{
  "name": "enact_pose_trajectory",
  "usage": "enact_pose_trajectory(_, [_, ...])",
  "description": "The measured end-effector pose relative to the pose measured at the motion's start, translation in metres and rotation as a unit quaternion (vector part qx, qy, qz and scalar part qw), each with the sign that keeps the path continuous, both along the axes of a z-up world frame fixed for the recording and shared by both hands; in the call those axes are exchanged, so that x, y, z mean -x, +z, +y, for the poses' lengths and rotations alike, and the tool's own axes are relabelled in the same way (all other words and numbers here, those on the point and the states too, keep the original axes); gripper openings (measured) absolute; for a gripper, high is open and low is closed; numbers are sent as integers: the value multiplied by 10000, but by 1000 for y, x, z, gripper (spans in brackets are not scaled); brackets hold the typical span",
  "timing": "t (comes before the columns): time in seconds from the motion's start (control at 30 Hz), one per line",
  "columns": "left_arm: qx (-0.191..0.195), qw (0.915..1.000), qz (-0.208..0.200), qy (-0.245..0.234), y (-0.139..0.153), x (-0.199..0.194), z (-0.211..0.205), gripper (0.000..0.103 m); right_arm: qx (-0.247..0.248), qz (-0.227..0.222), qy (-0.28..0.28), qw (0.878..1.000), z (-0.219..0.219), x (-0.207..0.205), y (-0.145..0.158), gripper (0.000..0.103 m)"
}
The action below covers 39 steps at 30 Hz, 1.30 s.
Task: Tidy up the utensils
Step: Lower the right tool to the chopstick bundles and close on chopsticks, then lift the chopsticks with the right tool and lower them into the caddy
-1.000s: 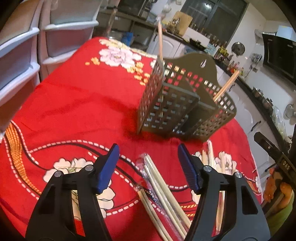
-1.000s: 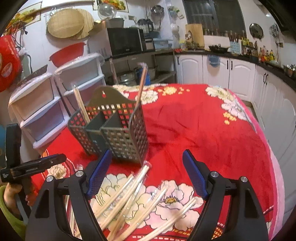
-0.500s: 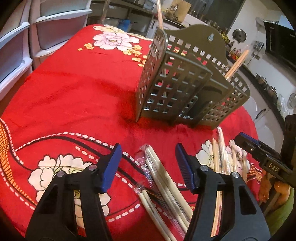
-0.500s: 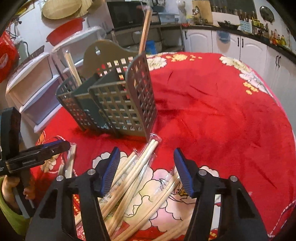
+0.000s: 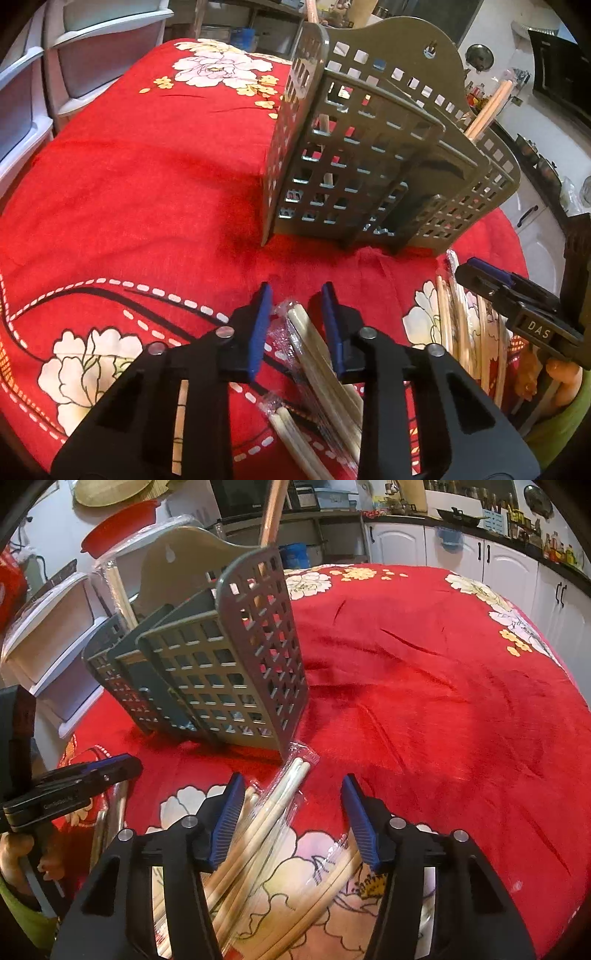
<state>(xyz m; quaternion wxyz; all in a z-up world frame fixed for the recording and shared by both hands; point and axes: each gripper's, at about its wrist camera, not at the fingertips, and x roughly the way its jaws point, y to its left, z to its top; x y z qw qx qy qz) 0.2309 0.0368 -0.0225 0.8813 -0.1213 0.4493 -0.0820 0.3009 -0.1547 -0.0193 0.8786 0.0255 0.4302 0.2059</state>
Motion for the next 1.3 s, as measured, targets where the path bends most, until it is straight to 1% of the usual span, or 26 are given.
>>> enact_pose_trajectory(0.03, [4,10000,1,5,0,-1,0,12,-5,26,-4,10000,0,-2,-1,50])
enact_pose_trajectory(0.17, [15,10000,-23,-39,3,-3,0,5,4,52,-9,10000,2,-8,-3,48])
enact_pose_trajectory(0.23, [46,9999,-60,-72,6,-4,-2,2,22,47,-1,10000,3,-12,-4,45])
enact_pose_trajectory(0.3, [61,9999,-114,-106,10,-3,-4,1,29,52,13,10000,4,-15,-4,43])
enact_pose_trajectory(0.37, [86,9997,-165,-150,15,-5,-5,1,39,79,22,10000,6,-19,-6,39])
enact_pose_trajectory(0.47, [107,9994,-259,-188,23,-5,-7,1,59,104,40,9999,8,-24,-8,29])
enact_pose_trajectory(0.5, [110,9994,-279,-190,25,-5,-8,1,69,93,33,9999,7,-25,-9,23])
enact_pose_trajectory(0.53, [125,9993,-298,-196,27,-5,-9,1,34,104,59,9999,7,-26,-9,21])
enact_pose_trajectory(0.63, [133,9990,-373,-208,33,-5,-10,1,-18,81,87,9999,7,-25,-7,18])
enact_pose_trajectory(0.8, [163,9984,-492,-239,42,-3,-12,1,-124,-48,29,9999,-1,-15,2,16])
enact_pose_trajectory(0.97, [216,9975,-616,-260,52,2,-12,1,-360,-169,6,9992,-10,-2,16,15])
enact_pose_trajectory(1.2, [269,9956,-853,-291,73,9,-15,1,-684,-500,229,9961,-11,20,52,14])
enact_pose_trajectory(1.3, [284,9945,-963,-297,83,12,-14,1,-739,-694,346,9943,-6,29,70,13])
